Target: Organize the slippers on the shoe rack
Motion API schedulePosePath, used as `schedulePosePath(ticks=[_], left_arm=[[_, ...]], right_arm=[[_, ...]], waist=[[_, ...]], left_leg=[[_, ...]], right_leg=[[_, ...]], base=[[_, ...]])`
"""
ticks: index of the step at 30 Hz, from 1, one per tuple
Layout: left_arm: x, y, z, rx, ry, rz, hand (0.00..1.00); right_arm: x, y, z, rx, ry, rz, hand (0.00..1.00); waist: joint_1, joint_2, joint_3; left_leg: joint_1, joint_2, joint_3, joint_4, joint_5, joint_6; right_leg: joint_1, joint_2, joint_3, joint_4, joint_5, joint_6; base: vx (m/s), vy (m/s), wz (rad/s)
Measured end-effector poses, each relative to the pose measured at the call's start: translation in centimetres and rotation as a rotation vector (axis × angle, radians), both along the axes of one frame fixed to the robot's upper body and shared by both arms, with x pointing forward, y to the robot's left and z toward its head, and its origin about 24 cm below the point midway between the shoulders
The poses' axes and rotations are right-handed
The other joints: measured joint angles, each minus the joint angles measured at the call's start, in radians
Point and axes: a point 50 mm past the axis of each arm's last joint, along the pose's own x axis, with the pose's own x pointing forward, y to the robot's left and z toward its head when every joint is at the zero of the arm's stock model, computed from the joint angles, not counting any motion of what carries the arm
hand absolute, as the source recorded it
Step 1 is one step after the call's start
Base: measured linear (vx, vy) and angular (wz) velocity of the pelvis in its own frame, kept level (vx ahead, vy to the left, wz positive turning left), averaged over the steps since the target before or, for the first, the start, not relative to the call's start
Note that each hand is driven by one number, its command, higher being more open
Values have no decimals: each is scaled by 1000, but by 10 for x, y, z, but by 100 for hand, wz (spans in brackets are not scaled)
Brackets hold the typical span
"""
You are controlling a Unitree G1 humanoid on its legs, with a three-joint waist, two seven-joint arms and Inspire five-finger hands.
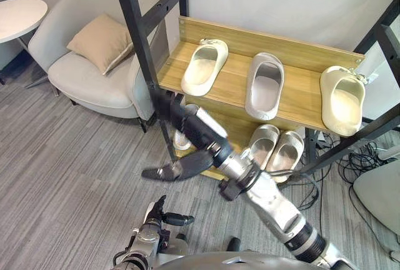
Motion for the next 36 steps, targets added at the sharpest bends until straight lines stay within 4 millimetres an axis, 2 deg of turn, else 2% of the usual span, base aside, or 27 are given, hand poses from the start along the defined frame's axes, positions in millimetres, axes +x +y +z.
schedulePosePath(ticks=[2,5,11,14,19,23,26,36], left_arm=[[-2,0,0,1,4,-1,100],[-6,1,-1,3,11,-3,100],[-12,-1,-3,-6,16,-14,100],[-13,-2,-3,-11,16,-28,100],[-12,-3,-3,-18,7,-38,100],[-12,-3,-2,-22,4,-42,100],[-12,-3,-2,-26,1,-44,100],[-12,-3,-1,-26,-3,-43,100]], right_arm=[[6,-24,20,49,-91,-119,100],[10,-50,40,77,-200,-260,100],[14,-66,53,-77,-359,-450,100],[26,-72,55,-168,-407,-540,100],[57,-97,28,-354,-293,-715,100],[74,-120,-3,-489,-137,-805,100],[84,-131,-19,-535,-45,-850,100],[99,-138,-14,-529,-26,-915,100]], waist=[[-6,1,0],[-30,6,-3],[-51,33,-17],[-52,41,-26],[-50,38,-27],[-51,38,-27],[-51,38,-27],[-52,36,-26]], left_leg=[[12,3,13,0,-2,0],[20,5,25,0,-3,0],[24,13,37,-13,-4,-2],[21,17,41,-20,-1,-5],[16,18,36,-31,-1,-6],[5,14,30,-33,-1,-5],[0,13,28,-33,-1,-5],[-14,9,24,-30,-1,-5]], right_leg=[[1,1,15,7,0,0],[1,2,29,12,0,0],[-4,9,45,13,0,1],[-19,15,53,13,1,1],[-19,19,44,-3,1,1],[-20,18,37,-16,4,3],[-23,17,36,-21,7,3],[-35,15,36,-22,13,4]], base=[[-32,30,-19],[-48,20,-13],[-27,2,-9],[43,-11,-6],[46,-2,4],[35,18,5],[9,6,2],[-15,8,0]])
